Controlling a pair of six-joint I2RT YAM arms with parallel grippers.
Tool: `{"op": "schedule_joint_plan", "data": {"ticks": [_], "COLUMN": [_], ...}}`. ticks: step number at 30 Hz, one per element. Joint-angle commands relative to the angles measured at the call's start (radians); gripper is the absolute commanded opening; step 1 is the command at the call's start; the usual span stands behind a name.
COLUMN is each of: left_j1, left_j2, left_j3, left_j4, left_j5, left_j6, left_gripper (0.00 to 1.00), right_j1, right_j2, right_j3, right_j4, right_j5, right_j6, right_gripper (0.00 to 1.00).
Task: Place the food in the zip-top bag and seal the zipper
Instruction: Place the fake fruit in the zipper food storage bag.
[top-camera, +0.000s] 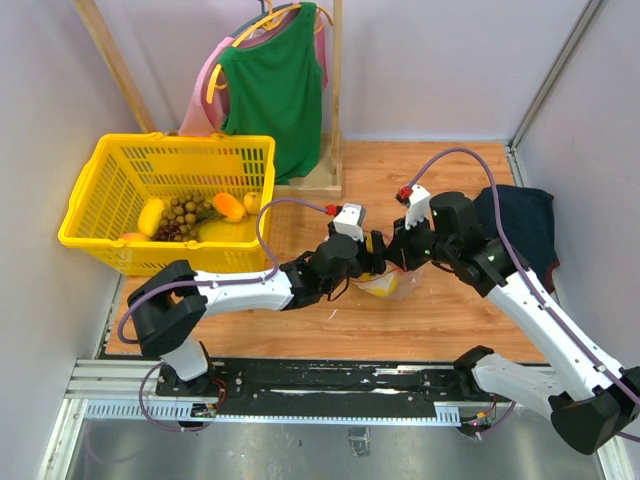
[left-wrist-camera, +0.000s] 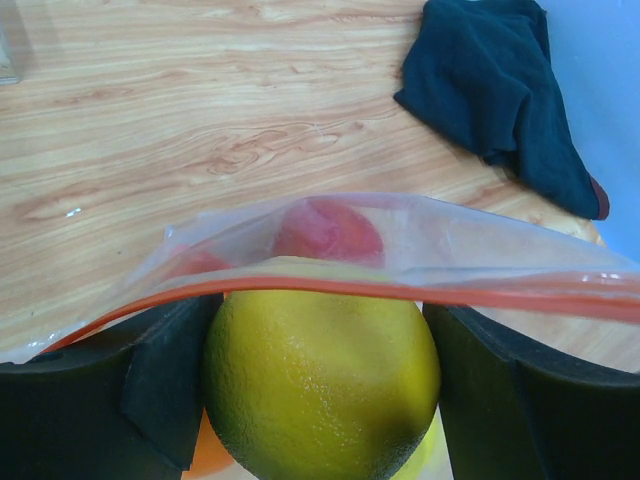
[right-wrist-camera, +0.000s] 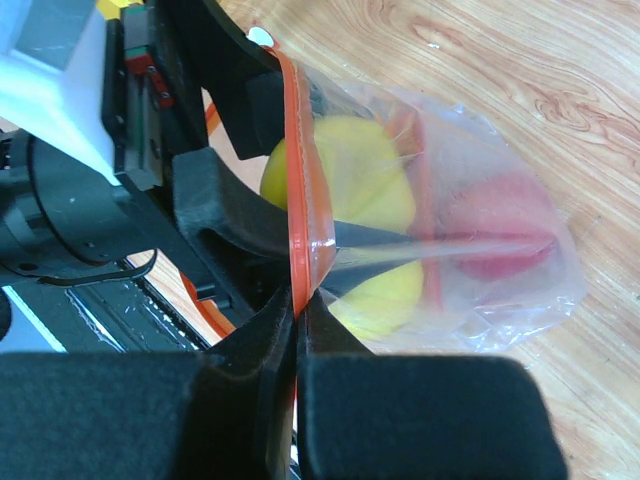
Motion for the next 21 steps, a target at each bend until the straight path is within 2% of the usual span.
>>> {"op": "schedule_joint_plan", "data": {"ticks": [1, 9, 21], "left_j1": [-0.006, -0.006, -0.006], "left_j2": [0.028, -0.01, -0.1], "left_j3": [0.037, 0.024, 0.009], "left_j4": [0.07, 0.068, 0.0], "left_j5": [-0.009, 0.008, 0.0], "left_j6": [-0.024, -0.009, -0.006], "left_gripper": [0.61, 0.89, 0.98], "right_j1": [-0.011, -0.011, -0.011], "right_j2": [-0.019, -0.027, -0.032], "right_j3": [-0.012, -0.018, -0.022], "right_j4": [0.04, 0.043, 0.044], "right_j5": [-0.027, -0.013, -0.002], "right_j6": [0.011, 0.014, 0.017], "right_gripper": [0.01, 0.01, 0.01]}}
